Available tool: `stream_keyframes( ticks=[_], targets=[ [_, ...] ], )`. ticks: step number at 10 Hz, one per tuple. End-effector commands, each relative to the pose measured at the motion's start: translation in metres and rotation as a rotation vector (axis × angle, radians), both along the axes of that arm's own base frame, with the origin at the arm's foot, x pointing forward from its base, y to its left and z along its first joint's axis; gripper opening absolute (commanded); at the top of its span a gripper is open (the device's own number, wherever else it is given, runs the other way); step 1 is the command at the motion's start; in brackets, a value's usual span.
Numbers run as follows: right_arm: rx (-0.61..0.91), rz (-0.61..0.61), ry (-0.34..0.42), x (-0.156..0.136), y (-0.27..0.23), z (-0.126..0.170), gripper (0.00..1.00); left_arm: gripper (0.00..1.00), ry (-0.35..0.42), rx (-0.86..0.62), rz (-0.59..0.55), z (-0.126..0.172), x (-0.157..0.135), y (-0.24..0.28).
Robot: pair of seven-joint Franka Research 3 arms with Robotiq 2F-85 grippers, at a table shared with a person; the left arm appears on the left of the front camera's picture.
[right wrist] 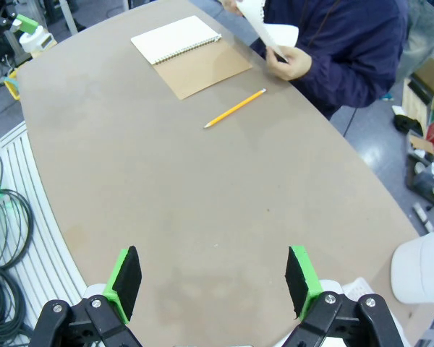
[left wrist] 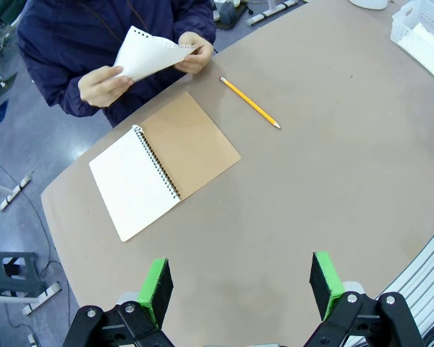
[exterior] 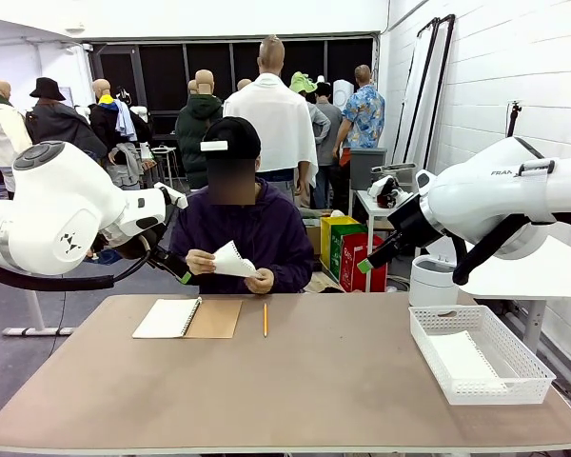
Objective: Sort the paper based on its condition.
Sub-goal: If a person hands you a paper, place it in the Organizing basket , and if it's crumpled, put it in the Trash can.
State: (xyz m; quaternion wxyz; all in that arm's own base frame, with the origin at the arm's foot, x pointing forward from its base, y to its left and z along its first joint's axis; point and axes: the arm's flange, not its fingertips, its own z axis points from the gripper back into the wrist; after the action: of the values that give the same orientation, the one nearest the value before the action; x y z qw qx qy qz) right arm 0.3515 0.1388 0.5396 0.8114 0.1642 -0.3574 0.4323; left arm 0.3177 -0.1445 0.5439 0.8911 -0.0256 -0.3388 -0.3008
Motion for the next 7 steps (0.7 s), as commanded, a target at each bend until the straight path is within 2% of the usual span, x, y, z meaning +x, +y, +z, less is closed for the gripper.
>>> stream_keyframes(
  ticks=[1, 7],
  targets=[
    [-0.005, 0.003, 0.0, 0.0014, -0.0003, -0.0013, 1.0, 1.0, 0.003, 0.0, -0.009, -0.0004, 0.0002, 0.0009],
    [-0.005, 0.003, 0.0, 0.0014, -0.0003, -0.0013, 1.0, 1.0, 0.003, 0.0, -0.009, -0.0004, 0.0002, 0.0009]
  ],
)
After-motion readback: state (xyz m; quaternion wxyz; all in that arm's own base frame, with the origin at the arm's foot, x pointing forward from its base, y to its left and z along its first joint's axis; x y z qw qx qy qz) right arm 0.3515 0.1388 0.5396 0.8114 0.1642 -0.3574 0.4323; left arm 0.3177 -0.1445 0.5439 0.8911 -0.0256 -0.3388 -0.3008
